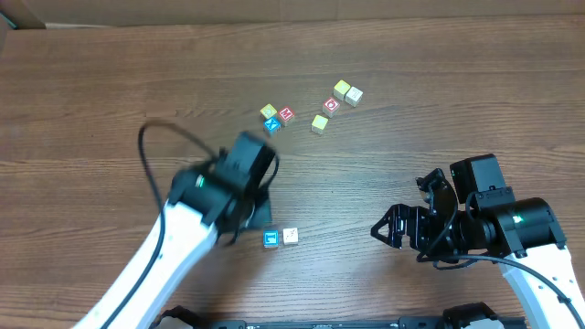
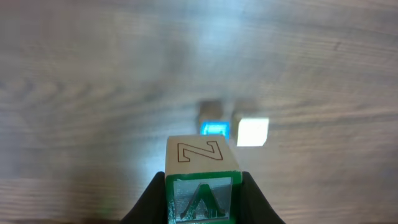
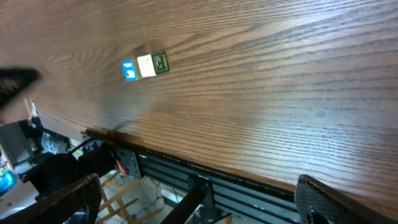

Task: Flip 5 blocks
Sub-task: 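Place the green A block left of the blue L block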

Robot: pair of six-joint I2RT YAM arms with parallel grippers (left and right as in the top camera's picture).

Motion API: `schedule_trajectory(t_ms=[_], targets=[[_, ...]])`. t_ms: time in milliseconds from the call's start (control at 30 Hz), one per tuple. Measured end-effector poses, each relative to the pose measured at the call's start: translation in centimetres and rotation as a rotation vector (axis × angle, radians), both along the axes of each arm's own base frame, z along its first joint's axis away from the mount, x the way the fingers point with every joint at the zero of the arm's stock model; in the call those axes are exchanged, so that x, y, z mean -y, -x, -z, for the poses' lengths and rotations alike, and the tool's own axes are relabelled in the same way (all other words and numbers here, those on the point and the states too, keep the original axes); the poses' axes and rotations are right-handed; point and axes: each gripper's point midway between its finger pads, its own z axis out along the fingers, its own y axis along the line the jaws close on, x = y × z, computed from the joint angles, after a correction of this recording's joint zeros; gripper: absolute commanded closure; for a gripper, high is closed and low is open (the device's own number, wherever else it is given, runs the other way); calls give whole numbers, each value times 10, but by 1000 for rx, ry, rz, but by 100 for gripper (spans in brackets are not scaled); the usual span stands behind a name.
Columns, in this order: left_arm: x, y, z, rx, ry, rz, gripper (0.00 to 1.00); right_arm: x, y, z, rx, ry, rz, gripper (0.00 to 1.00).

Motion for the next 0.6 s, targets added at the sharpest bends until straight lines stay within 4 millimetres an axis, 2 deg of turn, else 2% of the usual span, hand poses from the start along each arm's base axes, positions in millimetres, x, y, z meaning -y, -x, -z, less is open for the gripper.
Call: schedule_trajectory(t_ms=[133, 267, 433, 600], targets=[[-11, 37, 35, -50, 40, -22, 93, 0, 0, 0, 0, 0, 0, 0], [-16, 59, 65, -89, 58, -34, 91, 0, 0, 0, 0, 0, 0, 0], [-17, 64, 92, -97, 71, -39, 87, 0, 1, 0, -5, 1, 1, 0], [-12, 56, 107, -67, 91, -38, 84, 1, 3, 1, -14, 3, 0, 0]])
